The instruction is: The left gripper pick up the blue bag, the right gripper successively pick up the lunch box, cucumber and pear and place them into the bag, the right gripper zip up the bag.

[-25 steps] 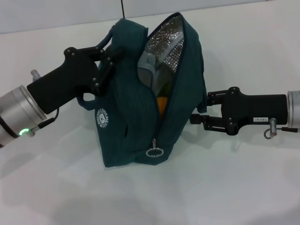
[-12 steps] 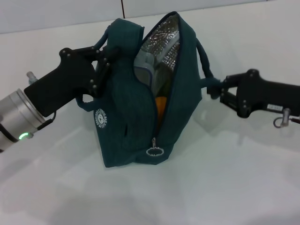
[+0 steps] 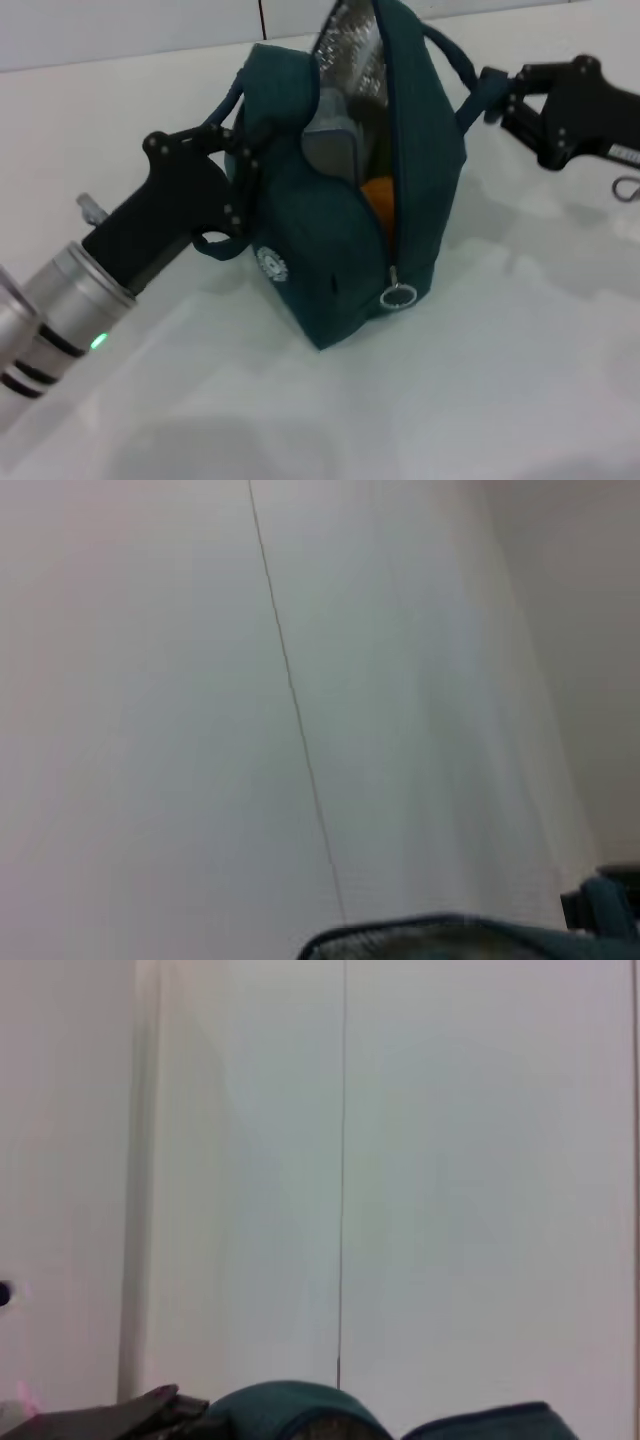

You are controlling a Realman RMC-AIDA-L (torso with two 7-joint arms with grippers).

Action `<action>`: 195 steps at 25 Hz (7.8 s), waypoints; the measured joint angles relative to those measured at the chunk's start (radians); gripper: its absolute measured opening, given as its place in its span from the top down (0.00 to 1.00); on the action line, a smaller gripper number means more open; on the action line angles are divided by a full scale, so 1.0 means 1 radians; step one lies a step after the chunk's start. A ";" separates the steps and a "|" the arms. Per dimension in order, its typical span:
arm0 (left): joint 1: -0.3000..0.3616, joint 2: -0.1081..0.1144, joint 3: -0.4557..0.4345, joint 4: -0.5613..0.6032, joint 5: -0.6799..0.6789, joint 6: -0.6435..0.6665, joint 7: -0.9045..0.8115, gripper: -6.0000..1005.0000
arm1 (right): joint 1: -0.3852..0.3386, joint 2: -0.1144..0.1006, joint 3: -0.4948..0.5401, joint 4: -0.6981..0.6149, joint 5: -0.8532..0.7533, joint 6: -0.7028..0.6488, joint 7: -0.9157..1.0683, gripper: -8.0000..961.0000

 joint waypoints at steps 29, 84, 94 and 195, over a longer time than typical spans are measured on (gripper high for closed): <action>0.028 -0.006 -0.009 0.126 -0.003 -0.194 0.194 0.94 | -0.060 -0.004 0.007 -0.110 -0.113 0.019 0.100 0.73; 0.027 -0.002 -0.009 0.164 0.002 -0.188 0.189 0.83 | 0.109 0.016 -0.199 0.071 -0.470 0.075 0.122 0.48; 0.031 -0.004 -0.009 0.166 0.003 -0.172 0.185 0.81 | 0.112 0.018 -0.200 0.073 -0.457 0.077 0.108 0.76; 0.220 0.001 -0.008 -0.115 0.241 0.111 -0.462 0.14 | 0.205 0.022 -0.870 0.119 0.426 0.411 -0.276 0.96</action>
